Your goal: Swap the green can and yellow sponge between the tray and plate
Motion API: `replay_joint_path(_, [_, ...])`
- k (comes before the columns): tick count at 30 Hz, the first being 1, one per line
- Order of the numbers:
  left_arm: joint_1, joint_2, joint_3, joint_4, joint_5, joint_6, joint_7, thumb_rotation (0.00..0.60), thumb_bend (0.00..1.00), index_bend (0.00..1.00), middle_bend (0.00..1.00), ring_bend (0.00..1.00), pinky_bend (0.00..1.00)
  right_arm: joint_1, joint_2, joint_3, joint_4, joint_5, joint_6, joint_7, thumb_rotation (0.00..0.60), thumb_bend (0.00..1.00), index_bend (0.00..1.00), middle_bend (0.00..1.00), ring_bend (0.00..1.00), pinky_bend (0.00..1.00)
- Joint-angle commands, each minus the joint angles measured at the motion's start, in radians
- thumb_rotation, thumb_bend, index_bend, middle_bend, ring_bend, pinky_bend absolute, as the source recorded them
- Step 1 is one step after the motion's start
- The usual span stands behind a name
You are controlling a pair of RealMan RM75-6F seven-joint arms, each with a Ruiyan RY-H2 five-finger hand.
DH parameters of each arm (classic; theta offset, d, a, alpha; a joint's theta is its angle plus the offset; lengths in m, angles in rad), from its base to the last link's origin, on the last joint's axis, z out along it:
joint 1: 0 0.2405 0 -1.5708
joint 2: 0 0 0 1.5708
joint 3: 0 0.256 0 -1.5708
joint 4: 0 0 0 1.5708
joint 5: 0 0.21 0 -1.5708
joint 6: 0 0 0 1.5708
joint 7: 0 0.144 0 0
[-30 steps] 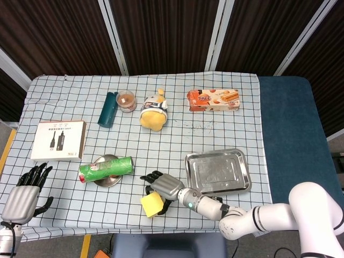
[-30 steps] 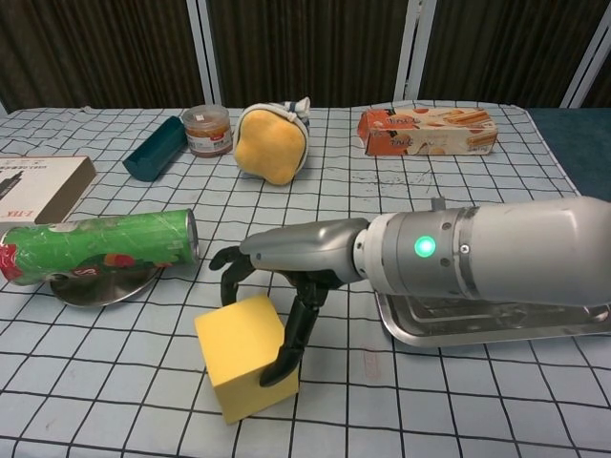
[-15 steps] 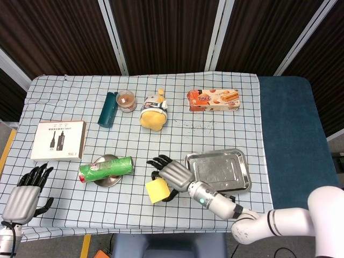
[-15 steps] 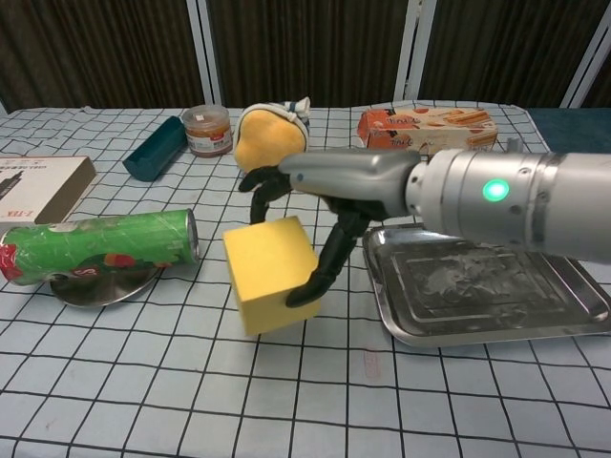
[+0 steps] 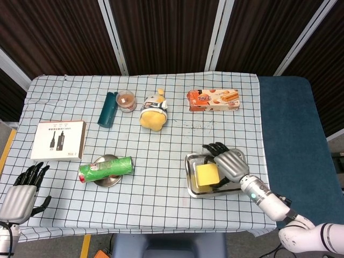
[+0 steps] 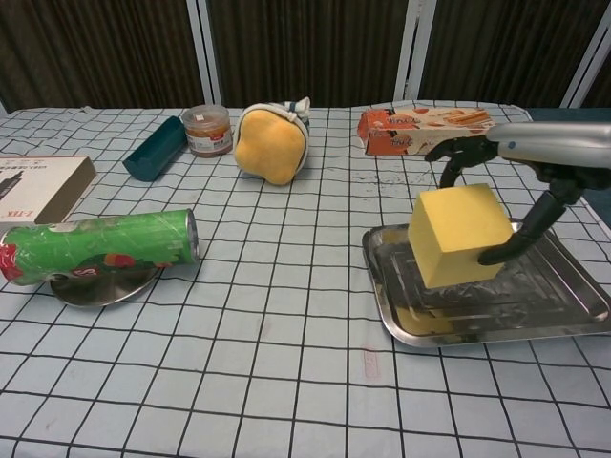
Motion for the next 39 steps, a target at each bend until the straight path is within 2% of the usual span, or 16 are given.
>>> replay_joint_path(1, [-0.003,-0.002,0.001,0.001,0.002,-0.008,-0.002,0.6,0.36,0.0,0.0,0.0,0.16,-0.03,0.001,-0.014,0.039,-0.029,-0.002,0.044,0.6,0.06,0.44,0.14,0.0,0.11])
replay_joint_path(6, [-0.005,-0.005,0.004,0.003,0.01,-0.013,0.004,0.6,0.36,0.0,0.0,0.0,0.16,-0.045,0.002,-0.02,0.071,-0.04,-0.014,0.023,0.6,0.06,0.34,0.07,0.0,0.1])
replay_joint_path(9, [-0.004,-0.005,0.003,0.002,0.01,-0.013,0.004,0.6,0.36,0.0,0.0,0.0,0.16,-0.044,0.013,-0.025,0.069,-0.029,-0.049,0.008,0.6,0.06,0.2,0.01,0.0,0.1])
replay_joint_path(12, [-0.003,-0.005,0.002,0.002,0.011,-0.011,0.003,0.6,0.36,0.0,0.0,0.0,0.16,-0.04,0.032,-0.028,0.059,-0.02,-0.08,-0.005,0.6,0.06,0.03,0.0,0.0,0.07])
replay_joint_path(13, [-0.002,-0.005,0.002,0.003,0.013,-0.01,0.003,0.6,0.36,0.0,0.0,0.0,0.16,-0.044,0.041,-0.027,0.051,-0.022,-0.079,-0.007,0.6,0.06,0.0,0.0,0.0,0.06])
replay_joint_path(15, [-0.001,-0.005,0.002,0.004,0.014,-0.009,0.003,0.6,0.36,0.0,0.0,0.0,0.16,-0.059,0.055,-0.025,0.035,-0.036,-0.055,-0.005,0.6,0.06,0.0,0.0,0.0,0.06])
replay_joint_path(17, [0.0,-0.006,0.002,0.005,0.016,-0.006,0.003,0.6,0.36,0.0,0.0,0.0,0.16,-0.095,0.07,-0.021,0.017,-0.066,0.017,0.002,0.6,0.06,0.0,0.0,0.0,0.05])
replay_joint_path(22, [0.004,-0.01,-0.002,0.014,0.029,0.01,-0.008,0.6,0.36,0.0,0.0,0.0,0.16,-0.232,0.09,-0.016,-0.005,-0.161,0.272,0.039,0.6,0.06,0.0,0.0,0.0,0.05])
replay_joint_path(25, [0.006,-0.016,-0.005,0.024,0.041,0.022,-0.016,0.6,0.36,0.0,0.0,0.0,0.16,-0.309,0.098,-0.027,-0.001,-0.165,0.367,0.035,0.6,0.06,0.0,0.0,0.0,0.03])
replay_joint_path(30, [0.007,-0.025,-0.01,0.044,0.062,0.038,-0.036,0.6,0.36,0.0,0.0,0.0,0.16,-0.408,0.085,-0.031,0.012,-0.1,0.448,-0.004,0.6,0.06,0.0,0.0,0.0,0.02])
replay_joint_path(35, [0.006,-0.032,-0.014,0.064,0.072,0.044,-0.061,0.6,0.36,0.0,0.0,0.0,0.16,-0.48,0.003,0.03,0.097,-0.05,0.542,0.066,0.6,0.06,0.0,0.0,0.0,0.01])
replay_joint_path(39, [0.006,-0.036,-0.019,0.073,0.077,0.05,-0.073,0.6,0.36,0.0,0.0,0.0,0.16,-0.498,-0.022,0.06,0.134,-0.067,0.58,0.077,0.6,0.05,0.0,0.0,0.0,0.0])
